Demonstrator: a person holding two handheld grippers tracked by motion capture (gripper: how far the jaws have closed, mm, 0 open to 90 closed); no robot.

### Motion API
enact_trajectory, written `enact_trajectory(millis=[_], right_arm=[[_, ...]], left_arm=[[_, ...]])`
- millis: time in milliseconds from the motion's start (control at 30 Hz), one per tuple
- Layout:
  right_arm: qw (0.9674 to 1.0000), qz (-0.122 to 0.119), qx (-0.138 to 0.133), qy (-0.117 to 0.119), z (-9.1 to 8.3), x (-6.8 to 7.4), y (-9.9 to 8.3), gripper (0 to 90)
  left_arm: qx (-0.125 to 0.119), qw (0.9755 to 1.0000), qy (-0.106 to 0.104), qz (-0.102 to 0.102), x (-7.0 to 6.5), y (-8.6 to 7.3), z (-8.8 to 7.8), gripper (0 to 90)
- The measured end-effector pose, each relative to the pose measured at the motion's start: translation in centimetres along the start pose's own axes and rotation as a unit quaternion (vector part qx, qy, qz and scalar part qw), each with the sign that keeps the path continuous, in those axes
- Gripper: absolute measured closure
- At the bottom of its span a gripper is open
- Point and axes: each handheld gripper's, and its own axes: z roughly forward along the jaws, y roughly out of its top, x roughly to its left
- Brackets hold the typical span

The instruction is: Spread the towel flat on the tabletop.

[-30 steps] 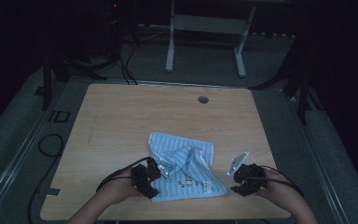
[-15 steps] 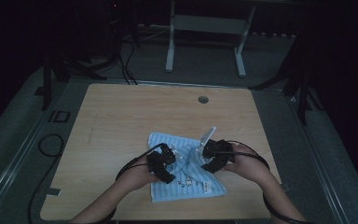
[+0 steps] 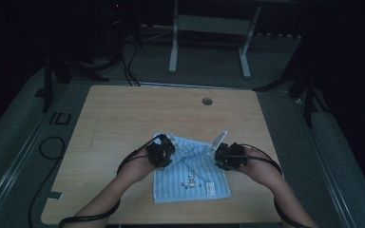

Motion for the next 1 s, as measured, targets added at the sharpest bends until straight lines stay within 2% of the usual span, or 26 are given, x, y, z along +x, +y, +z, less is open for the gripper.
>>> enact_trajectory(millis=[100, 200, 300, 367, 400, 500, 567, 600, 667, 733, 833, 933, 1000], right_arm=[[0.9999, 0.008, -0.012, -0.009, -1.2, -0.2, -1.2, 87.1], [0.9994, 0.019, -0.021, -0.019, -2.3, -0.1, -2.4, 87.1], [0.9989, 0.027, -0.035, -0.018, -3.1, 0.9, -3.5, 87.0], [0.9989, 0.026, -0.038, -0.003, -3.1, 2.2, -4.2, 87.0], [0.9992, 0.018, -0.036, -0.001, -2.9, 2.9, -4.4, 87.0], [0.9989, 0.014, -0.035, 0.027, -1.9, 5.0, -5.2, 87.0], [0.9989, 0.006, -0.019, 0.042, -0.9, 6.3, -5.6, 87.0], [0.9985, 0.008, -0.016, 0.052, -0.3, 6.9, -5.8, 86.9], [0.9974, 0.002, -0.004, 0.072, 0.9, 8.1, -6.1, 86.9], [0.9961, 0.004, 0.004, 0.089, 1.9, 9.0, -6.4, 86.9], [0.9938, 0.011, 0.012, 0.11, 3.0, 9.8, -7.1, 86.9], [0.9912, 0.02, 0.021, 0.129, 3.9, 10.2, -7.8, 86.8], [0.9895, 0.03, 0.028, 0.139, 4.1, 10.3, -8.1, 82.2]], left_arm=[[-0.013, 0.9996, 0.017, -0.016, 1.1, -0.5, -1.1, 85.5], [-0.027, 0.9983, 0.03, -0.042, 2.0, -1.2, -1.9, 85.4], [-0.024, 0.9986, 0.017, -0.044, 2.0, -2.0, -2.0, 85.4], [-0.012, 0.999, -0.007, -0.041, 1.6, -2.9, -1.6, 85.3], [-0.009, 0.9991, -0.01, -0.041, 1.4, -3.4, -1.3, 85.3], [0.007, 0.9989, -0.024, -0.038, 0.8, -4.9, -0.6, 85.0], [0.027, 0.9983, -0.04, -0.032, 0.5, -5.8, -0.1, 83.8], [0.029, 0.9983, -0.041, -0.032, 0.5, -6.2, 0.1, 83.2], [0.035, 0.9972, -0.053, -0.04, 0.4, -7.0, 0.6, 82.6], [0.035, 0.9963, -0.062, -0.048, 0.4, -7.6, 0.9, 82.7], [0.039, 0.9958, -0.067, -0.048, 0.3, -8.1, 1.1, 82.7], [0.043, 0.994, -0.087, -0.05, 0.2, -8.8, 1.5, 82.8], [0.055, 0.9934, -0.089, -0.047, 0.1, -9.1, 1.7, 82.7]])
